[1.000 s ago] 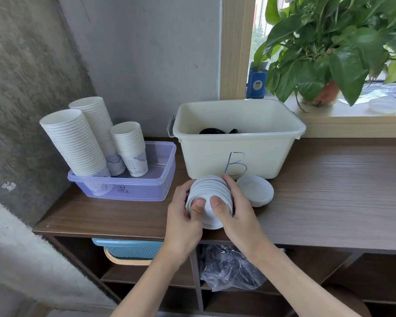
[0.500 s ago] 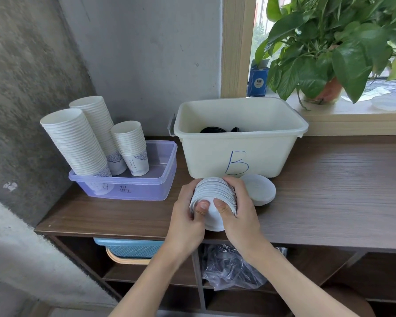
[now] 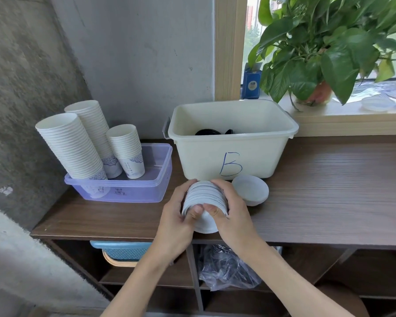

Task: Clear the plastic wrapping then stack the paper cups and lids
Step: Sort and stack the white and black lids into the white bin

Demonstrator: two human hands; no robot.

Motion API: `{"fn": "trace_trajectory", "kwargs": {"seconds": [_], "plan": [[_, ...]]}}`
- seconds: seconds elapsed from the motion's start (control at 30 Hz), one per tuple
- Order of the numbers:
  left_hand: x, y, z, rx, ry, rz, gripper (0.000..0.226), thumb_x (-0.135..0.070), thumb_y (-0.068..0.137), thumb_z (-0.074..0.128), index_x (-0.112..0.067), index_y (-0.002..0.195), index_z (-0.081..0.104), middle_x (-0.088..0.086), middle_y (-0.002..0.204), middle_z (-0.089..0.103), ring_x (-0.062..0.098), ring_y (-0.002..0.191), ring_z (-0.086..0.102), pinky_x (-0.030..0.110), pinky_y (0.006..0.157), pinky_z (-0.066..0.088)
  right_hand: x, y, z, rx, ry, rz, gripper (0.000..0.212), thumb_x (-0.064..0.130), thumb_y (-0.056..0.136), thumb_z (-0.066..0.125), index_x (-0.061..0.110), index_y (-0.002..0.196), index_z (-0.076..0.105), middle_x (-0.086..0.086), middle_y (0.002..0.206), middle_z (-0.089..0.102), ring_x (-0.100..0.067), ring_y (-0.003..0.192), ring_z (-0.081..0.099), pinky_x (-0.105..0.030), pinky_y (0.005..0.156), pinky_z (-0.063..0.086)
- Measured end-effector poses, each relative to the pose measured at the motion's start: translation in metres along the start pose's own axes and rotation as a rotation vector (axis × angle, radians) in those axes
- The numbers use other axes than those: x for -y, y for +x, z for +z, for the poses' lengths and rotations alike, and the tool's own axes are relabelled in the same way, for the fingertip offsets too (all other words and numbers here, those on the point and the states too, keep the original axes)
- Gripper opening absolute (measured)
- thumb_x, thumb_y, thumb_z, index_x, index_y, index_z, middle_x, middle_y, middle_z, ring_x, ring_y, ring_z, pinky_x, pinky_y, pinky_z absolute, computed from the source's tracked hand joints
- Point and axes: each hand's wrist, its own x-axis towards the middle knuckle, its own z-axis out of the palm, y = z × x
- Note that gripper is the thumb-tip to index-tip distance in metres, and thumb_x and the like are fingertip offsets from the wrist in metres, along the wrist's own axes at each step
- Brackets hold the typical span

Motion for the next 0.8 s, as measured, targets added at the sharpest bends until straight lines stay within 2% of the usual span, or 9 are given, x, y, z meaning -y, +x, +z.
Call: {"fn": "trace_trajectory", "kwargs": {"seconds": [0.1,0.13,0.2,0.27,0.33,0.43,0.53,0.67,0.8], "plan": [[0.001,0.0,0.003,-0.119,-0.061,-0.021,0.043,-0.024,0.085,0.059,-0.02,0.127,0.053,-0.002,0.117,0.066,0.01,0.105,0.065,0.016,0.084,0.05,0.0,0.001,-0.002,0.064,0.046,0.034,0.056,0.042,0.084,0.059,0.029,0.135,0.042,0.016,0.129,0.053,0.004,0.122,0.047,-0.014,0.102,0.036],[0.0,0.0,0.004,-0.137,-0.077,-0.028,0.041,-0.025,0.085,0.059,-0.022,0.125,0.053,-0.002,0.115,0.067,0.009,0.103,0.065,0.017,0.083,0.05,0.001,0.001,-0.002,0.085,0.066,0.035,0.052,0.043,0.087,0.057,0.029,0.135,0.042,0.018,0.129,0.053,0.004,0.123,0.047,-0.014,0.102,0.036],[0.001,0.0,0.003,-0.136,-0.061,-0.038,0.039,-0.022,0.086,0.061,-0.025,0.124,0.052,-0.006,0.116,0.066,0.008,0.105,0.064,0.018,0.086,0.05,0.001,0.001,-0.001,0.079,0.068,0.022,0.044,0.041,0.089,0.055,0.026,0.13,0.047,0.013,0.125,0.058,-0.004,0.121,0.052,-0.02,0.1,0.041],[0.003,0.001,0.004,-0.108,0.009,-0.038,0.045,-0.014,0.09,0.062,-0.023,0.132,0.049,-0.009,0.125,0.062,0.006,0.116,0.059,0.018,0.094,0.047,-0.001,0.0,-0.001,0.038,0.056,0.032,0.04,0.033,0.09,0.057,0.026,0.128,0.049,0.01,0.124,0.059,-0.004,0.118,0.053,-0.018,0.098,0.041],[0.006,0.003,0.007,-0.078,0.094,-0.028,0.053,-0.005,0.092,0.06,-0.019,0.141,0.045,-0.008,0.135,0.055,-0.002,0.124,0.05,0.014,0.101,0.041,-0.003,0.0,-0.002,-0.003,0.041,0.05,0.041,0.017,0.091,0.059,0.032,0.126,0.046,0.013,0.124,0.057,0.005,0.116,0.05,-0.008,0.095,0.037],[0.007,0.004,0.011,-0.113,0.161,0.002,0.052,0.006,0.09,0.058,-0.014,0.137,0.049,-0.002,0.132,0.056,-0.009,0.119,0.048,0.004,0.094,0.036,-0.004,0.0,-0.003,-0.031,0.007,0.06,0.047,0.007,0.09,0.059,0.035,0.125,0.045,0.017,0.122,0.055,0.008,0.115,0.048,-0.003,0.092,0.034],[0.007,0.002,0.013,-0.142,0.171,0.026,0.049,-0.002,0.086,0.058,-0.011,0.133,0.051,-0.001,0.127,0.059,-0.008,0.115,0.05,0.003,0.092,0.036,-0.004,0.001,-0.001,-0.045,-0.007,0.026,0.044,0.007,0.088,0.061,0.034,0.119,0.047,0.015,0.118,0.056,0.006,0.11,0.05,-0.004,0.09,0.036],[0.006,0.002,0.013,-0.155,0.163,0.046,0.049,-0.017,0.082,0.058,-0.012,0.131,0.053,-0.004,0.123,0.06,-0.006,0.114,0.053,0.005,0.092,0.038,-0.003,0.001,0.0,-0.056,-0.01,-0.002,0.038,0.006,0.085,0.063,0.024,0.116,0.052,0.009,0.112,0.059,-0.001,0.107,0.053,-0.007,0.088,0.038],[0.008,0.002,0.015,-0.189,0.139,0.057,0.045,-0.019,0.083,0.058,-0.014,0.128,0.055,-0.001,0.12,0.062,-0.001,0.111,0.057,0.009,0.092,0.041,0.001,-0.001,0.002,-0.082,-0.005,-0.021,0.032,0.014,0.082,0.063,0.022,0.112,0.054,0.009,0.107,0.061,-0.002,0.102,0.055,-0.008,0.085,0.04]]}}
